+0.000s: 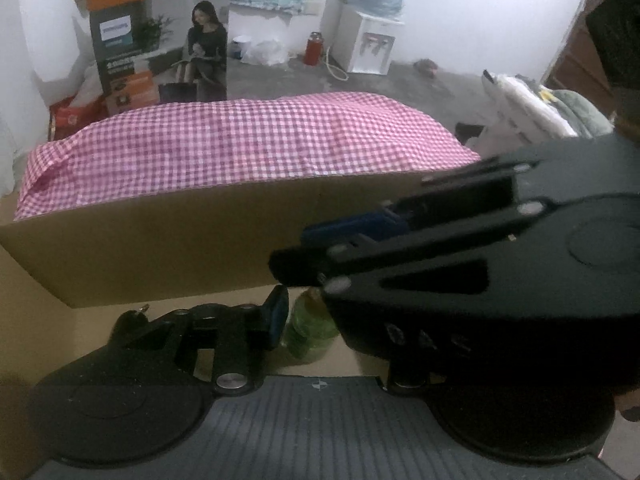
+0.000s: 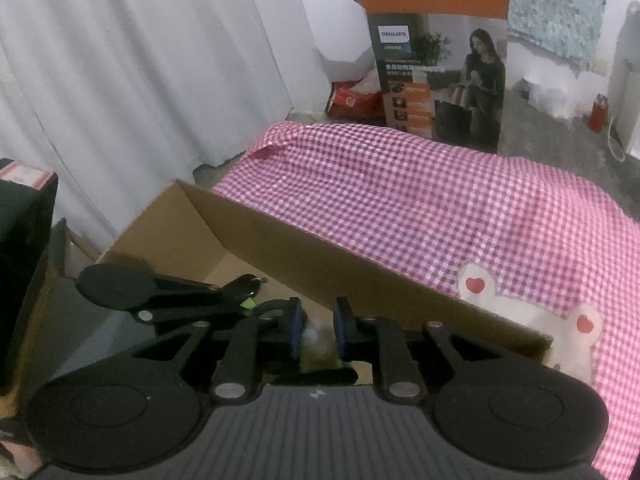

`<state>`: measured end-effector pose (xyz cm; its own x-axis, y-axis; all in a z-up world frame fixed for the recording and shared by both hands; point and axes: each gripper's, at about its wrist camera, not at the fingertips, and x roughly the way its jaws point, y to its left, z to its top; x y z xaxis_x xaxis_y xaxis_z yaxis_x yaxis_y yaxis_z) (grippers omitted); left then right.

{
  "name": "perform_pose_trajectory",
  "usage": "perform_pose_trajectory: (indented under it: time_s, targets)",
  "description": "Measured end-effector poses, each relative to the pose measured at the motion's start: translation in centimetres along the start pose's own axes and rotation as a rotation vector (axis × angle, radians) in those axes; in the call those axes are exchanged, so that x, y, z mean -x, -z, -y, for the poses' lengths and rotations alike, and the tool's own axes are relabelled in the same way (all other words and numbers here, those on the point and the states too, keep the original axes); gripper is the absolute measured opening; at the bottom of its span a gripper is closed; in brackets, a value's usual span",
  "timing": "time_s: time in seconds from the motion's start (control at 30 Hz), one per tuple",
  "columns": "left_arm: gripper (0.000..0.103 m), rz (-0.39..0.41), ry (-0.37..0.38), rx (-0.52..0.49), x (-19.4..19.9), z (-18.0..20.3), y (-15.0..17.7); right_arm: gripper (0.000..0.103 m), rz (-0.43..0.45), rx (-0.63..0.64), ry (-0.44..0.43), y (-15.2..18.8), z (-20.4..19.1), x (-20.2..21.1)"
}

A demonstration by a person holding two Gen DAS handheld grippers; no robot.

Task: Organize rigid objects
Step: 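Carry the green dropper bottle into the box and open the right tool, then reach the right tool to the gold-lidded jar and close on it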

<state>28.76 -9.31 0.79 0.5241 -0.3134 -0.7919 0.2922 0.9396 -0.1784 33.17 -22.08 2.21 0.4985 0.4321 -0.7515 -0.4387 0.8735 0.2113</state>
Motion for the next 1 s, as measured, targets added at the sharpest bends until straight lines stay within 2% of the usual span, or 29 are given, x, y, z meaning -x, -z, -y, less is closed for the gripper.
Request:
perform_pose_trajectory:
  time_s: [0.27,0.37,0.4,0.43,0.5,0.67,0.77,0.9,1.0]
  targets:
    - [0.055,0.03,-0.001,-0.002,0.9,0.0,0.3,0.022,0.007,-0.003,0.047,-0.1,-0.2,0.8]
    - [0.064,0.055,0.007,-0.001,2.3,0.2,0.6,0.027,0.025,-0.025,0.052,0.1,-0.1,2.2]
    - [0.065,0.065,0.009,-0.003,2.8,0.3,0.8,0.036,0.037,-0.037,0.051,0.2,-0.2,3.0]
    - [0.068,0.074,0.01,-0.005,3.3,0.3,0.9,0.054,0.054,-0.052,0.048,0.4,-0.2,3.8]
    - [0.07,0.095,0.017,-0.007,4.6,0.5,1.2,0.063,0.093,-0.072,0.036,0.8,-0.4,5.5]
    - [0.086,0.151,0.031,-0.021,8.6,0.6,2.8,0.063,0.181,-0.135,0.02,3.0,-1.9,10.4]
    - [0.096,0.175,0.038,-0.058,11.0,0.9,4.7,0.067,0.244,-0.173,-0.006,5.2,-3.2,13.6]
    - [0.099,0.202,0.031,-0.105,13.7,1.2,7.7,0.07,0.305,-0.216,-0.049,9.2,-5.3,16.8]
    - [0.101,0.212,0.046,-0.132,15.3,1.1,10.2,0.07,0.311,-0.277,-0.128,12.5,-6.5,17.7]
